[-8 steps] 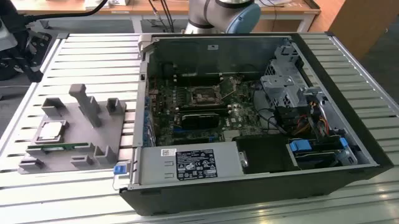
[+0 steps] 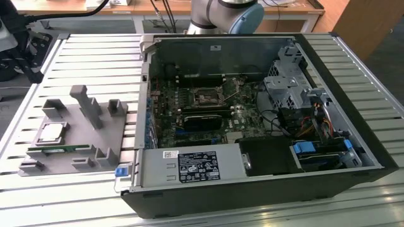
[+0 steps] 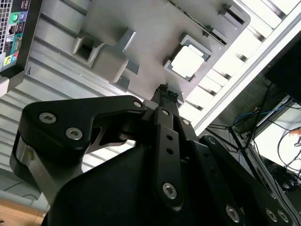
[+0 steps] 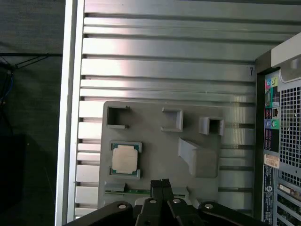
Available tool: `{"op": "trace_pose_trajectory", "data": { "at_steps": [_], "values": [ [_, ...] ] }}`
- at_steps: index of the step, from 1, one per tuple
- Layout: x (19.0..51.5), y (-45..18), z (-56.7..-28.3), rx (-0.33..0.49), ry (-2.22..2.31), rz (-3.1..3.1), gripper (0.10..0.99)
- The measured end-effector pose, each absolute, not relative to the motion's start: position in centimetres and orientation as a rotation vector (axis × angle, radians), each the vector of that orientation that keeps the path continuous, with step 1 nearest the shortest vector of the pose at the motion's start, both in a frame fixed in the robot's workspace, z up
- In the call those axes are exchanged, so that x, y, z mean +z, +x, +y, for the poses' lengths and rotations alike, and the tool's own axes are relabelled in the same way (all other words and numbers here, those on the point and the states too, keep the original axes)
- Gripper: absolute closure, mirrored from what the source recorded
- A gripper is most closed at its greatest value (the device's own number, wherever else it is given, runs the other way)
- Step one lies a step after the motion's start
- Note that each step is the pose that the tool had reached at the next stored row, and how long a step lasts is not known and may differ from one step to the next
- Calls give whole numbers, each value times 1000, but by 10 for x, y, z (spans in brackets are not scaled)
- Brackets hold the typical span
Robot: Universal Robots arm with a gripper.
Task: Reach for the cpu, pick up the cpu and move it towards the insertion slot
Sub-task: 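Reach for the cpu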
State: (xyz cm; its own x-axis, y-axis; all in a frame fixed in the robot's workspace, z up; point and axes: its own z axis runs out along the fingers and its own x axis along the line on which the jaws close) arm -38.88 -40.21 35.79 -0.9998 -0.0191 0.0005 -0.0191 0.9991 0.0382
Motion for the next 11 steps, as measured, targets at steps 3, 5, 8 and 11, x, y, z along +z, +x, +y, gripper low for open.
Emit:
{"op": "trace_pose_trajectory", "data": {
  "at_steps": [3,5,8,11],
  "values": [
    [358,-392,-402,-60,30,-3140,980],
    [358,-398,-402,-60,30,-3140,980],
    [358,-408,-403,-60,30,-3142,980],
    [357,-415,-404,-60,31,-3143,980]
  ]
}}
